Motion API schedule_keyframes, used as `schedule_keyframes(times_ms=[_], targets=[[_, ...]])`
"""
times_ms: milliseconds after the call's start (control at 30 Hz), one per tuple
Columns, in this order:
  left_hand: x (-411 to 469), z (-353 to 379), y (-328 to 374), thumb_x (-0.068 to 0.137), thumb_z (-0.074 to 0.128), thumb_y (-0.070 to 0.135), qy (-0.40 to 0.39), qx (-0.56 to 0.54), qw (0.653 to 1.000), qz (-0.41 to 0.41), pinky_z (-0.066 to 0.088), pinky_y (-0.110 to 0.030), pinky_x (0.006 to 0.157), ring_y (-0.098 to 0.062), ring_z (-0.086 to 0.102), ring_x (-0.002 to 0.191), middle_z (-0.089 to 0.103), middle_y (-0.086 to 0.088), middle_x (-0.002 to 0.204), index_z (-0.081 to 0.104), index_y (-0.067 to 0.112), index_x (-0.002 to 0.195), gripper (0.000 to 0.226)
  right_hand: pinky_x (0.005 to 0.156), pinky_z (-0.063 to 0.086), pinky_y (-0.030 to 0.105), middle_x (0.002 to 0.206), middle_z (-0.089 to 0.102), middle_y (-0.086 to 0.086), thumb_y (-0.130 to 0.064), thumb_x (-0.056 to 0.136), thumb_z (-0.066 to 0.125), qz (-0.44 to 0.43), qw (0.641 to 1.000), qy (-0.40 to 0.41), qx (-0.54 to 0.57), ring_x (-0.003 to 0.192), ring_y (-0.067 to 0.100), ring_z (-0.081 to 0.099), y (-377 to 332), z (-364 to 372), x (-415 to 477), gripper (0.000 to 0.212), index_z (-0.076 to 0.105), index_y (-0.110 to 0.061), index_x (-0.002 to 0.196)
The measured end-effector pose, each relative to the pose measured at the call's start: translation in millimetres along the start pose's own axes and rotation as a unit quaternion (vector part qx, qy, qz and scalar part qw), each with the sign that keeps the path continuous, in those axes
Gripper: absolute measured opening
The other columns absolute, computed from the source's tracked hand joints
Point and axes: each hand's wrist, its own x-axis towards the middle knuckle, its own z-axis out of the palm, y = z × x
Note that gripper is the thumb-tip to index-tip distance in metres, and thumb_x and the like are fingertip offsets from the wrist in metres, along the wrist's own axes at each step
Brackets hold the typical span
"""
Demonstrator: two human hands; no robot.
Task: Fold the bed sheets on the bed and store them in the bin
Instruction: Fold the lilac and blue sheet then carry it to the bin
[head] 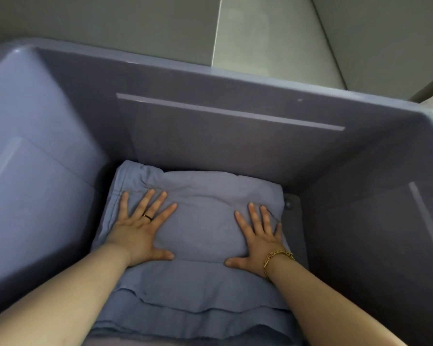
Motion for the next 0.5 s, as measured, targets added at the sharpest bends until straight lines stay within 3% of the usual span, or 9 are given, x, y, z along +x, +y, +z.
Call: schedule_keyframes(times_ms=[67, 133, 200, 300, 400, 500], targets=[[-3, 1, 0, 0.033, -0.005, 0.081, 0.009, 0.004, 1.000, -0.008, -0.049, -0.043, 0.068, -0.012, -0.044, 0.118, -0.056, 0.010, 0.112, -0.050, 0.032, 0.105, 0.098, 0.112, -0.009, 0.050, 0.137, -0.042, -0.008, -0.084, 0.045, 0.023, 0.014, 0.998, 0.058, 0.032, 0.137, 0.018, -0.030, 3, 1, -7, 0.123, -0.027, -0.023, 0.141], [-8, 2, 1, 0.037, -0.003, 0.084, 0.012, 0.017, 1.000, -0.021, -0.049, -0.043, 0.069, -0.011, -0.043, 0.118, -0.053, 0.009, 0.119, -0.049, 0.032, 0.106, 0.098, 0.113, -0.007, 0.047, 0.148, -0.033, -0.005, -0.082, 0.058, 0.036, 0.040, 0.994, 0.092, 0.050, 0.139, 0.015, -0.025, 6, 2, -16, 0.120, -0.025, -0.021, 0.142], [-12, 5, 1, 0.056, 0.013, 0.090, 0.012, 0.024, 0.999, -0.037, -0.048, -0.043, 0.068, -0.011, -0.043, 0.119, -0.047, 0.008, 0.126, -0.045, 0.032, 0.113, 0.100, 0.114, -0.002, 0.047, 0.148, -0.033, -0.002, -0.065, 0.077, 0.053, 0.045, 0.995, 0.067, 0.050, 0.138, 0.017, -0.027, 7, -4, -21, 0.111, -0.025, -0.020, 0.142], [-19, 1, 6, 0.078, 0.030, 0.078, 0.005, 0.019, 0.997, -0.074, -0.045, -0.045, 0.076, -0.015, -0.037, 0.131, -0.040, 0.009, 0.139, -0.037, 0.027, 0.127, 0.098, 0.117, 0.007, 0.045, 0.148, -0.035, 0.001, -0.049, 0.085, 0.056, 0.029, 0.999, 0.007, 0.020, 0.139, 0.020, -0.027, 4, -19, -24, 0.101, -0.022, -0.022, 0.144], [-25, -10, 12, 0.084, 0.034, 0.070, -0.015, 0.021, 0.995, -0.092, -0.022, -0.053, 0.105, -0.020, -0.026, 0.139, -0.030, 0.002, 0.150, -0.027, 0.027, 0.141, 0.094, 0.117, 0.013, 0.040, 0.153, -0.024, 0.002, -0.033, 0.090, 0.055, 0.012, 1.000, -0.007, -0.017, 0.142, 0.023, -0.014, 7, -33, -29, 0.087, -0.010, -0.022, 0.147], [-33, -29, 14, 0.089, 0.041, 0.057, -0.022, 0.020, 0.996, -0.089, -0.001, -0.047, 0.114, -0.019, -0.011, 0.143, -0.016, -0.001, 0.155, -0.012, 0.025, 0.147, 0.085, 0.111, 0.028, 0.033, 0.154, 0.015, 0.006, -0.022, 0.092, 0.051, 0.007, 0.999, 0.035, 0.016, 0.138, 0.026, 0.023, 13, -47, -40, 0.060, 0.022, -0.017, 0.145]])
